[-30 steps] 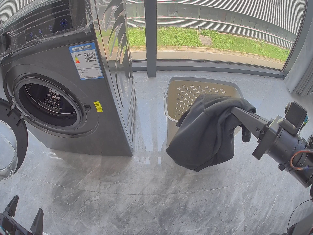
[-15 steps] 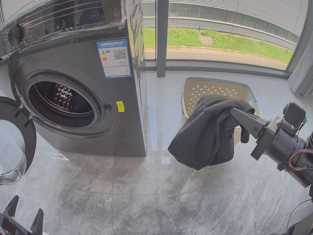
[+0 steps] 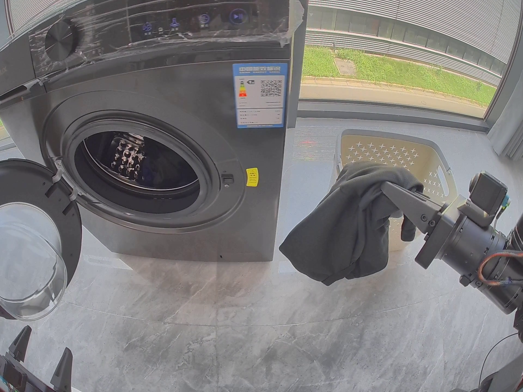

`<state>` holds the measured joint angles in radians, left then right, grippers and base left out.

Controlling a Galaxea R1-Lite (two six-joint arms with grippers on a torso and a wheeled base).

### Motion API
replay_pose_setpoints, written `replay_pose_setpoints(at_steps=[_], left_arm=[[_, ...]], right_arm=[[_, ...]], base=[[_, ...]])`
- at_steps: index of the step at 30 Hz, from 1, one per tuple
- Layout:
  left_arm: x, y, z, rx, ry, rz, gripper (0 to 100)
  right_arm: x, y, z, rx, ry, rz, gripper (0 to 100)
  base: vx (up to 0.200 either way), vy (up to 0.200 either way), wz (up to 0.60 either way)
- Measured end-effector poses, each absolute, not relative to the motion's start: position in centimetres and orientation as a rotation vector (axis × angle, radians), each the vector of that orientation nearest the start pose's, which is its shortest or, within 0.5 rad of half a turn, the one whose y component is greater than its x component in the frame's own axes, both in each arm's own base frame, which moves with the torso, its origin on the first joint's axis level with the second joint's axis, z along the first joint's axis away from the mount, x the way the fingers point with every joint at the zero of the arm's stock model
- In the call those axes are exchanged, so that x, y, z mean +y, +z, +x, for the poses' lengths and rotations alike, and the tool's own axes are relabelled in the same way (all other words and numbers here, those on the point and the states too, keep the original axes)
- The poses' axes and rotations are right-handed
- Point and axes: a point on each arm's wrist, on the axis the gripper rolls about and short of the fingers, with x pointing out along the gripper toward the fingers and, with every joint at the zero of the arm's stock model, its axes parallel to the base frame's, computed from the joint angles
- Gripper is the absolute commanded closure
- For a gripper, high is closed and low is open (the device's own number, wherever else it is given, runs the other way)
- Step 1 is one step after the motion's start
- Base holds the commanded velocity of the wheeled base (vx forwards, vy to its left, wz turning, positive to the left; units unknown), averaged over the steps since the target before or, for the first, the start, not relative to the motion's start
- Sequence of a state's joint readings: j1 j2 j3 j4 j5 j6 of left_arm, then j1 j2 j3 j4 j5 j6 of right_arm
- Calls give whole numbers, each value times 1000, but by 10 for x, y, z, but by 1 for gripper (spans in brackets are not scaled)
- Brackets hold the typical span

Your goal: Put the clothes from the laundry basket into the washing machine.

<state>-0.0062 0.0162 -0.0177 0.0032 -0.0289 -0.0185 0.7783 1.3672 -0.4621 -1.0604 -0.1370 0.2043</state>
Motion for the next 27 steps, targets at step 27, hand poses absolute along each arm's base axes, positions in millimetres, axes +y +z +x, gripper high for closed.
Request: replay_pose_setpoints(at_steps=[27], left_arm=[[-1,80,-23,2,-34,-18,0]], right_arm=[[145,218,151,-73,655,266,100]], base=[[-111,37,0]])
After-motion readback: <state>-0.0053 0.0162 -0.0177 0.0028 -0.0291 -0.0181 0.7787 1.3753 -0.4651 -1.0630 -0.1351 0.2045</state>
